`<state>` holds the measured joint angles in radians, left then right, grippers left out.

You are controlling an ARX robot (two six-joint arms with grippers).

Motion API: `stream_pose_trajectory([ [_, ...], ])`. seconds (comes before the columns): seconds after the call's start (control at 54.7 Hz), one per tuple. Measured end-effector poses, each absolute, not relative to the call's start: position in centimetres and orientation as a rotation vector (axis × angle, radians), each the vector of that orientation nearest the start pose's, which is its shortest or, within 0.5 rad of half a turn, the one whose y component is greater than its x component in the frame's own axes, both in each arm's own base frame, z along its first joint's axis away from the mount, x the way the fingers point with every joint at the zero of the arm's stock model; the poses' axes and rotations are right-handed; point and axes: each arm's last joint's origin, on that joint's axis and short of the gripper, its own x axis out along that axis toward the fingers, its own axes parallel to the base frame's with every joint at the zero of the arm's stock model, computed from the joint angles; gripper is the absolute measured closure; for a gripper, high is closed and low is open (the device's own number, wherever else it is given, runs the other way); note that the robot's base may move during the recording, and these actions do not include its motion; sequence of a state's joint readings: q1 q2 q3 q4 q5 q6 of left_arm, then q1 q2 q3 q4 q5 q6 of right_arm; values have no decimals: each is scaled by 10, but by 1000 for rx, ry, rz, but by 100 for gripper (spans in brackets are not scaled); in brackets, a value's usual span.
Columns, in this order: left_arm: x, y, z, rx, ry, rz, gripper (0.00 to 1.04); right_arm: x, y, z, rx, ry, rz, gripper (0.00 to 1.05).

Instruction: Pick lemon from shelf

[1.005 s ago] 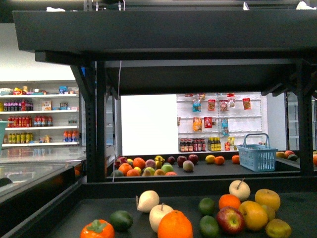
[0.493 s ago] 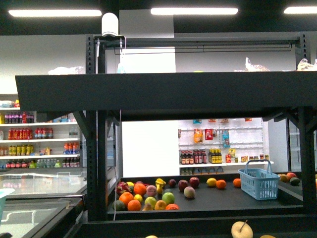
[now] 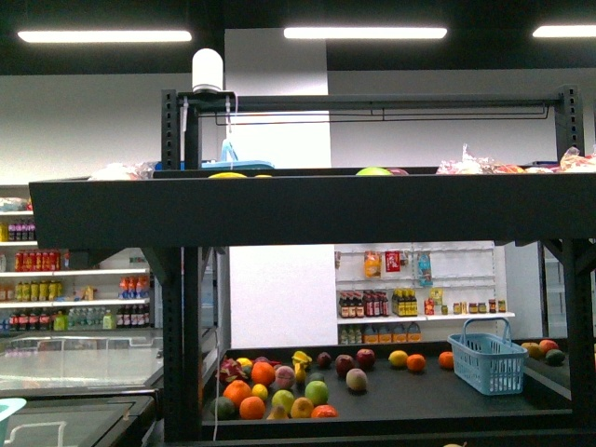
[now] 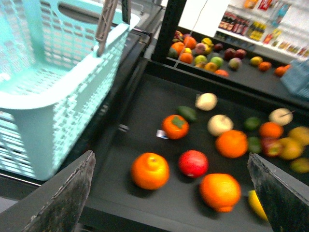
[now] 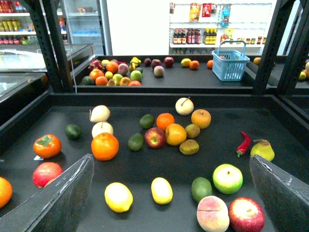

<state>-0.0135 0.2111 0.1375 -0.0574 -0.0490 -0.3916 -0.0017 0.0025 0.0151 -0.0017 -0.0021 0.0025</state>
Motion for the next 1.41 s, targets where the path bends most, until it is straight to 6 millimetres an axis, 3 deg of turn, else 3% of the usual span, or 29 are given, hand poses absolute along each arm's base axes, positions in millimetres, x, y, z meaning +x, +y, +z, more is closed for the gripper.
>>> stream_pose_trajectory([
  [0.164, 144, 22, 267, -856, 50, 6, 8, 97, 0, 168, 2, -11, 1, 8],
  [0.292, 194, 49, 293, -1133, 91, 61, 8, 97, 0, 168, 2, -10, 1, 8],
  [0.457, 249, 83, 297, -1301, 137, 162, 8, 97, 0, 168, 2, -11, 1, 8],
  [0.877, 324, 157, 307, -1381, 192, 312, 8, 97, 0, 168, 2, -11, 1, 8],
  [1.407, 387, 191, 289, -1373, 200, 331, 8, 97, 0, 168, 3, -10, 1, 8],
])
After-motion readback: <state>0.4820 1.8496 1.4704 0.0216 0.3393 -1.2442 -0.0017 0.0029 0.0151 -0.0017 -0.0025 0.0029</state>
